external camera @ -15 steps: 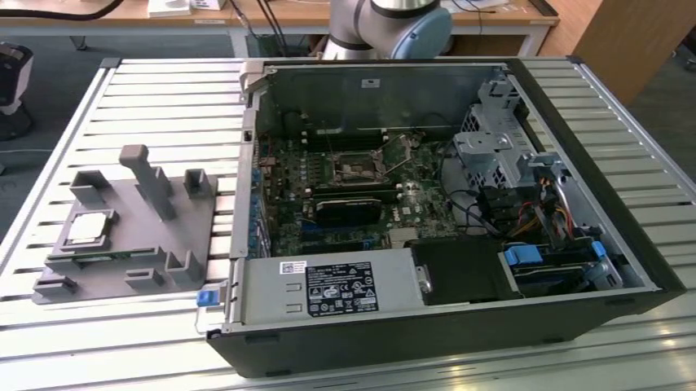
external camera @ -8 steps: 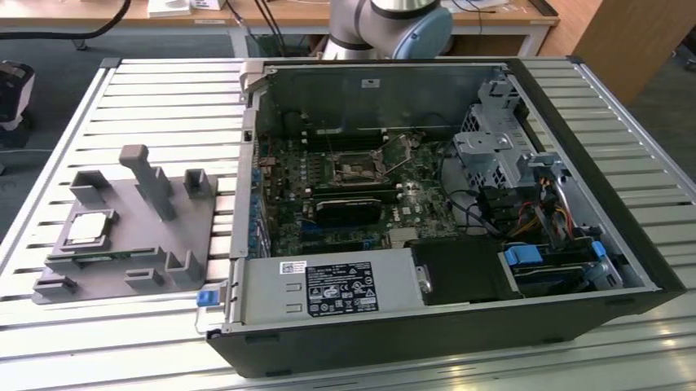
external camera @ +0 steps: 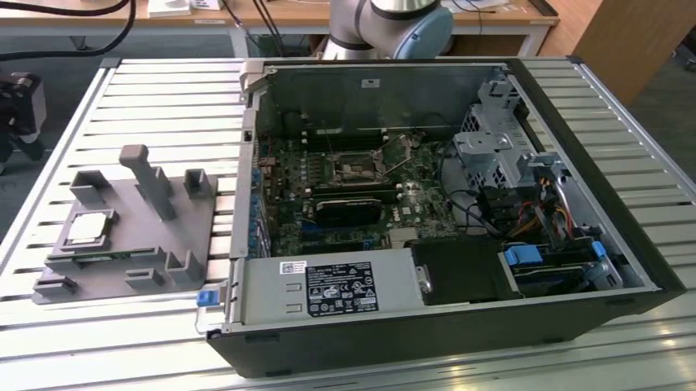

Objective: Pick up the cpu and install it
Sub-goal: 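Pick up the cpu and move it towards the insertion slot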

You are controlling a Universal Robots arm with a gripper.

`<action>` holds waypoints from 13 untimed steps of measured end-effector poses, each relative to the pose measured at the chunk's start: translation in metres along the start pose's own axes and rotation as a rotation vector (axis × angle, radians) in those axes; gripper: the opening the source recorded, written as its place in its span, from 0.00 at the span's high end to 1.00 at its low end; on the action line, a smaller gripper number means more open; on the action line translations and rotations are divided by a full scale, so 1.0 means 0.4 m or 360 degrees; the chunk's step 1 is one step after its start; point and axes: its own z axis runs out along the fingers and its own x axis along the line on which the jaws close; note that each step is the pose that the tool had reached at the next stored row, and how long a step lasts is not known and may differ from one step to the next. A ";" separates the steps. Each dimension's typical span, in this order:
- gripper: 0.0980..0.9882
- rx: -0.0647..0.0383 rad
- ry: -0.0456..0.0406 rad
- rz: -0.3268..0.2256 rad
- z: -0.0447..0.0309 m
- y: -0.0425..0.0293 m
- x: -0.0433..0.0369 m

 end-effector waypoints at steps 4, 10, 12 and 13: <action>0.52 0.0000 0.0004 -0.0090 0.018 -0.001 0.001; 0.26 0.0000 0.0008 -0.0199 0.046 -0.002 0.006; 0.26 0.0000 0.0009 -0.0210 0.055 -0.002 0.010; 0.26 0.0000 0.0009 -0.0211 0.059 -0.003 0.012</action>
